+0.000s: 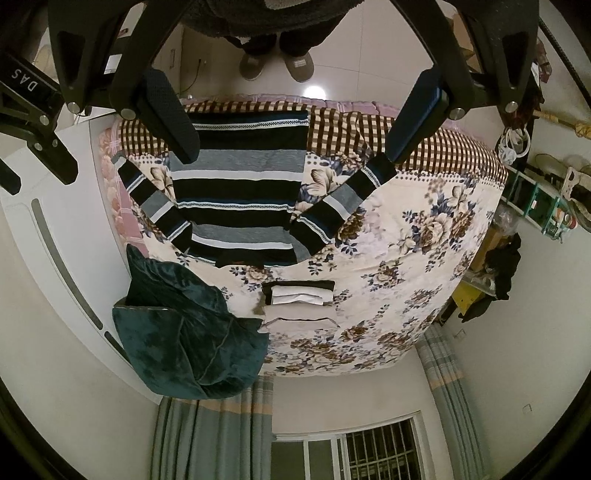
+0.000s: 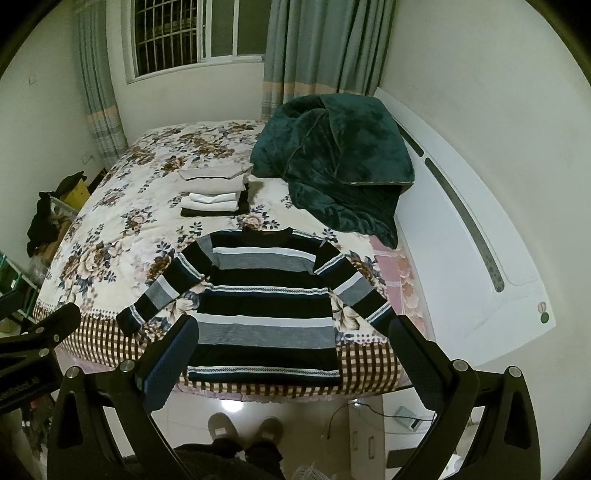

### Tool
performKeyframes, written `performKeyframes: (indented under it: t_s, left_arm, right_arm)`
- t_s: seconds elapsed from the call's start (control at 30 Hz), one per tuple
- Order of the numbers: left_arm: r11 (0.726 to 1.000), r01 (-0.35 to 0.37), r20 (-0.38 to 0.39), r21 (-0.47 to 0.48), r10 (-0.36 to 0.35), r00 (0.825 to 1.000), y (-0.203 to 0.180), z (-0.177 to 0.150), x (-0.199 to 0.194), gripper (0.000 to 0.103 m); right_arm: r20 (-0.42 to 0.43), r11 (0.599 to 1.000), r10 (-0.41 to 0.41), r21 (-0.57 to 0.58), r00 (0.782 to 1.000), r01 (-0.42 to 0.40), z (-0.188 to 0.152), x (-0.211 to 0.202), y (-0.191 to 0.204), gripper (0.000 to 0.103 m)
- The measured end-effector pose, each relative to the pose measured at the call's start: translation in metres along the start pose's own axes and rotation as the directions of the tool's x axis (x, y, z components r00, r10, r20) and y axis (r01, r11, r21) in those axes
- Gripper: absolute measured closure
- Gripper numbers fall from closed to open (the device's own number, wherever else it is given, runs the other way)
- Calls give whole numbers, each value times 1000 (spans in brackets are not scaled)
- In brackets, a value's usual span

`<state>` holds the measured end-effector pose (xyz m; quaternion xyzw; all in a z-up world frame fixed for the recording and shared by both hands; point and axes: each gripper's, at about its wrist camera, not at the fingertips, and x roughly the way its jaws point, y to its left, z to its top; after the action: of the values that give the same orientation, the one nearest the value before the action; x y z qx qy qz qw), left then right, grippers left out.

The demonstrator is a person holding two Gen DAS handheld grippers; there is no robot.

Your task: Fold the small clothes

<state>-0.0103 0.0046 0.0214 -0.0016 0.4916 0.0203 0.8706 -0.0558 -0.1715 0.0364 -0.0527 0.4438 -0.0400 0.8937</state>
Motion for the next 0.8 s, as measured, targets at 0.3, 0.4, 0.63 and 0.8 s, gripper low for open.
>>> performKeyframes:
  t_s: [0.3,0.4,0.63,0.8]
  left_arm:
    - [1000,-4,6,-5,4,1000,6,-3,-1,0]
    - [1000,-2,6,-7,2,1000,7,-2,-1,0]
    - [1000,-5,9,-8,5,1000,6,-1,-1,0]
    - [1000,-3,10,-7,3,1000,6,-1,-1,0]
  right_arm:
    - [3,1000,1,5,1000,-1,1,-1,3,0]
    - [6,1000,2,1,1000,-2,3,-1,5,0]
    - [7,1000,0,-3,1000,0,4,-2,6,0]
    - [10,1000,3,-7,1000,-3,7,-1,7,0]
